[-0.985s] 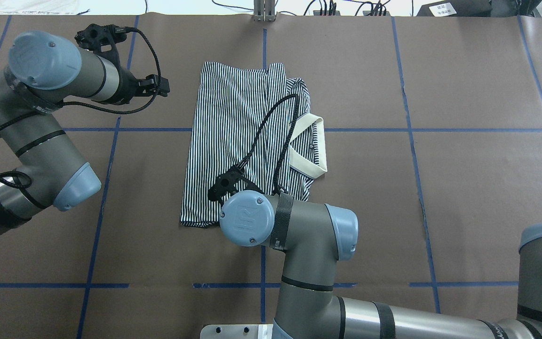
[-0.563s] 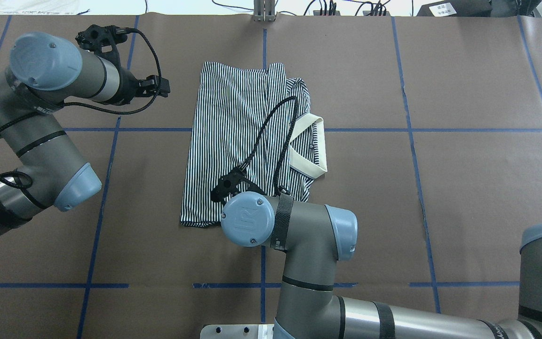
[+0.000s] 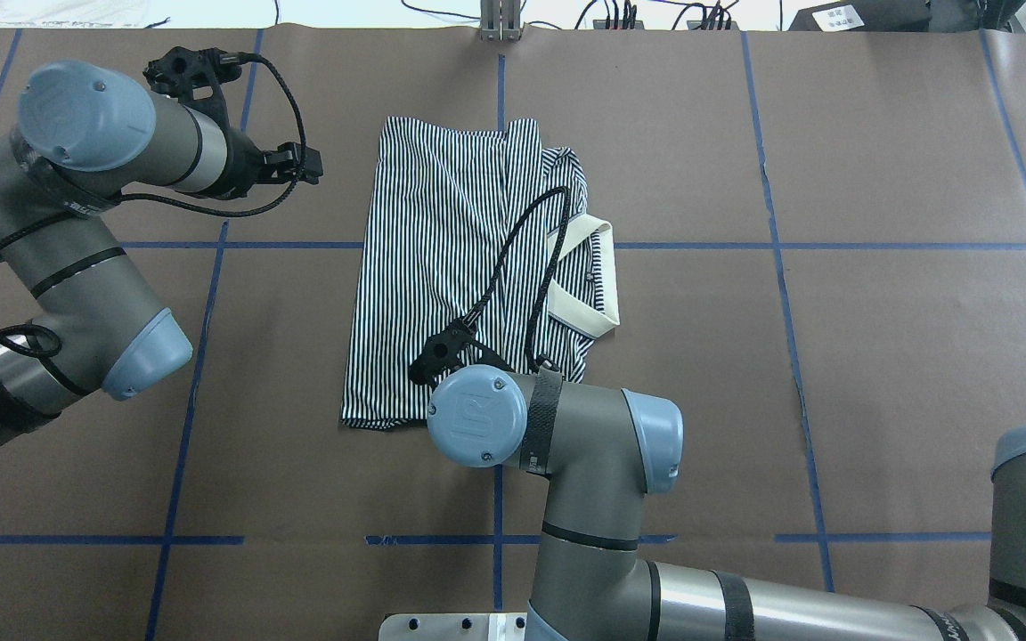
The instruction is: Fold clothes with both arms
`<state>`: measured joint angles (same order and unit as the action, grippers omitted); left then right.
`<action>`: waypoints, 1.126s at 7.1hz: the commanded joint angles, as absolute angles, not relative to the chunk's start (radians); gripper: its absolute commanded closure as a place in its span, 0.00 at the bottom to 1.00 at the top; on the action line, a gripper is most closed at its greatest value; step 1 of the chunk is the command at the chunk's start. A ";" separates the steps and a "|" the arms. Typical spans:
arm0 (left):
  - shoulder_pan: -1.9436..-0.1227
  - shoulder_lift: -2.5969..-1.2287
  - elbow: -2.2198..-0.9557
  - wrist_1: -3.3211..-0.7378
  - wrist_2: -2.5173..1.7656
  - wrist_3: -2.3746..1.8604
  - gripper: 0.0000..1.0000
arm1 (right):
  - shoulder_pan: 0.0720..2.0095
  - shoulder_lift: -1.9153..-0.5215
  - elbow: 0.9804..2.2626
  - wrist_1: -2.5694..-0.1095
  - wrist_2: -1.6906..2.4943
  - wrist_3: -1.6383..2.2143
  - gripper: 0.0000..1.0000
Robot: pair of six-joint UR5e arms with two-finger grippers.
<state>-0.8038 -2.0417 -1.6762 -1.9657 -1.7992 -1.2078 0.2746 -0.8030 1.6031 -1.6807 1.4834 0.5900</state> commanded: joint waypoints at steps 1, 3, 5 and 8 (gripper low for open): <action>-0.804 -2.042 -1.678 -1.964 -1.799 -1.207 0.00 | 0.275 -0.805 1.611 -1.687 1.483 0.591 0.53; -0.804 -2.043 -1.684 -1.963 -1.799 -1.207 0.00 | 0.275 -0.833 1.643 -1.686 1.486 0.588 0.77; -0.804 -2.043 -1.683 -1.962 -1.799 -1.204 0.00 | 0.281 -0.845 1.675 -1.686 1.491 0.580 0.81; -0.804 -2.043 -1.677 -1.967 -1.798 -1.203 0.00 | 0.293 -0.844 1.684 -1.686 1.493 0.577 0.92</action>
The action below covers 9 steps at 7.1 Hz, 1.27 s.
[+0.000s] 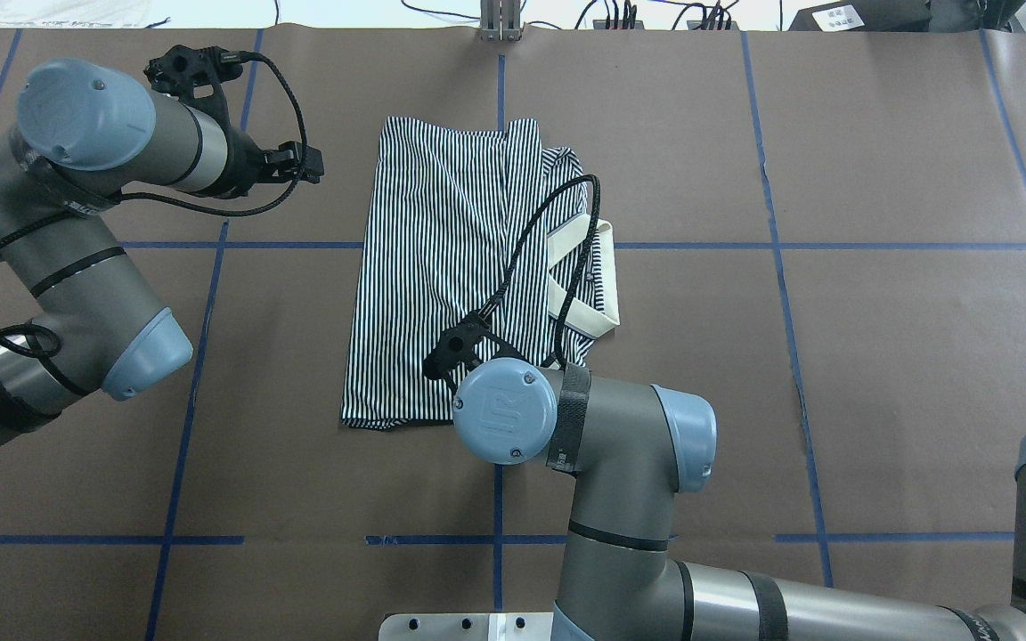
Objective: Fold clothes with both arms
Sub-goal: 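Fold the grasped edge with the right gripper toward the far side of the shirt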
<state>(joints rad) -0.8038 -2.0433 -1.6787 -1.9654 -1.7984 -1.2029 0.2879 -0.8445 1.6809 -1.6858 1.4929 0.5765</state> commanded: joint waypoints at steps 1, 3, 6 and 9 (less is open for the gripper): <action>-0.804 -2.045 -1.678 -1.967 -1.798 -1.204 0.00 | 0.317 -0.844 1.689 -1.687 1.496 0.577 1.00; -0.804 -2.046 -1.678 -1.967 -1.798 -1.210 0.00 | 0.444 -0.876 1.713 -1.686 1.651 0.590 1.00; -0.802 -2.049 -1.675 -1.968 -1.795 -1.212 0.00 | 0.450 -1.119 1.906 -1.678 1.790 0.991 1.00; -0.799 -2.049 -1.660 -1.973 -1.792 -1.206 0.00 | 0.381 -1.152 1.928 -1.669 1.801 1.253 0.01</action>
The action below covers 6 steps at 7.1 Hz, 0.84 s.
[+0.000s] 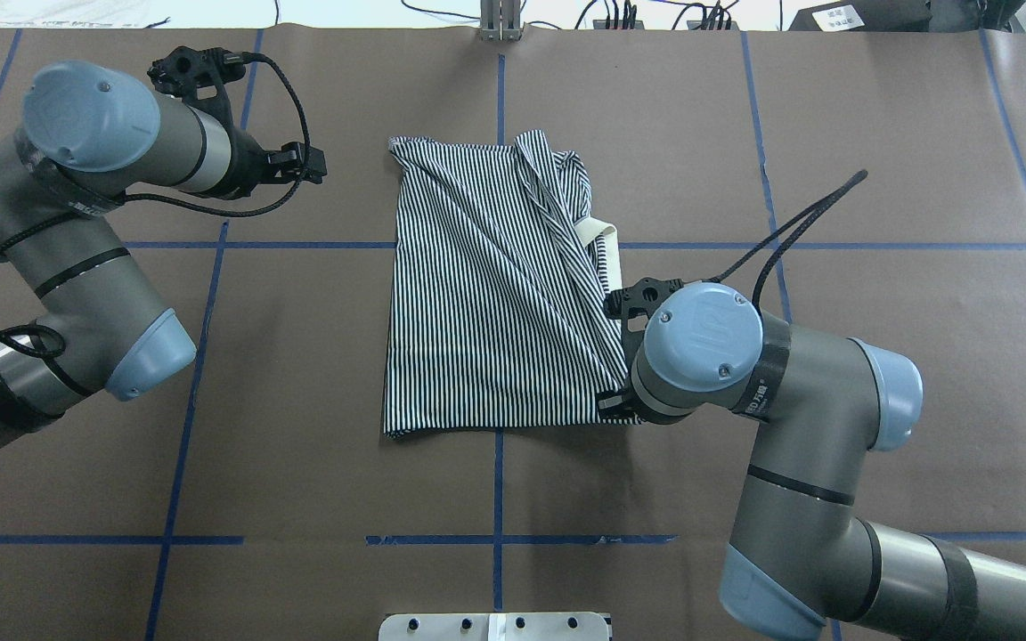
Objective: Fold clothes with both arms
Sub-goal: 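Fold the grasped edge with the right gripper toward the far side of the shirt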
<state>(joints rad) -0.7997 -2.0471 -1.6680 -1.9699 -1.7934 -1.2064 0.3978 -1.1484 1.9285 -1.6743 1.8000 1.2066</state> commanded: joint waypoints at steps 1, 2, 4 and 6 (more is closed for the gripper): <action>-0.799 -2.052 -1.660 -1.973 -1.792 -1.207 0.00 | 0.383 -1.149 1.925 -1.661 1.786 1.250 0.00; -0.799 -2.056 -1.660 -1.971 -1.793 -1.206 0.00 | 0.406 -1.146 1.916 -1.581 1.740 1.249 0.00; -0.799 -2.056 -1.664 -1.971 -1.796 -1.201 0.00 | 0.522 -1.039 1.761 -1.465 1.738 1.229 0.00; -0.804 -2.056 -1.667 -1.971 -1.798 -1.201 0.00 | 0.607 -0.852 1.529 -1.470 1.738 1.075 0.00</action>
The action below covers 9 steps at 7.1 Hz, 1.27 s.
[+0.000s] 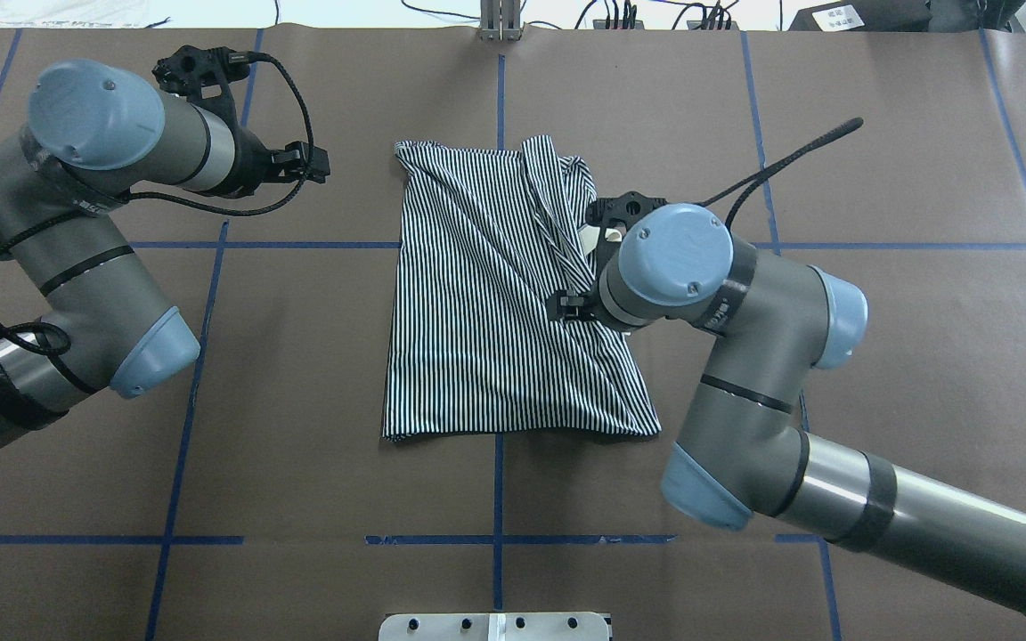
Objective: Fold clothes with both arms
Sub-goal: 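Fold the grasped edge with the right gripper toward the far side of the shirt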
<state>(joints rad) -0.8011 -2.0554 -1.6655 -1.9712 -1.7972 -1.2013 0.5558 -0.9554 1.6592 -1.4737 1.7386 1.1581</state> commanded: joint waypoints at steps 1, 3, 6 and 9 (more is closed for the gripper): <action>-0.807 -2.056 -1.667 -1.971 -1.798 -1.201 0.00 | 0.633 -0.774 1.411 -1.468 1.738 1.027 0.00; -0.808 -2.056 -1.667 -1.971 -1.798 -1.201 0.00 | 0.641 -0.665 1.239 -1.470 1.738 0.956 0.00; -0.808 -2.056 -1.667 -1.973 -1.798 -1.201 0.00 | 0.640 -0.660 1.180 -1.471 1.738 0.839 0.00; -0.813 -2.056 -1.667 -1.973 -1.798 -1.201 0.00 | 0.627 -0.661 1.155 -1.477 1.749 0.827 0.00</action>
<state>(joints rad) -0.8099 -2.0555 -1.6674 -1.9727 -1.7982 -1.2015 0.6309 -0.6610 1.1635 -1.4738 1.7447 0.8342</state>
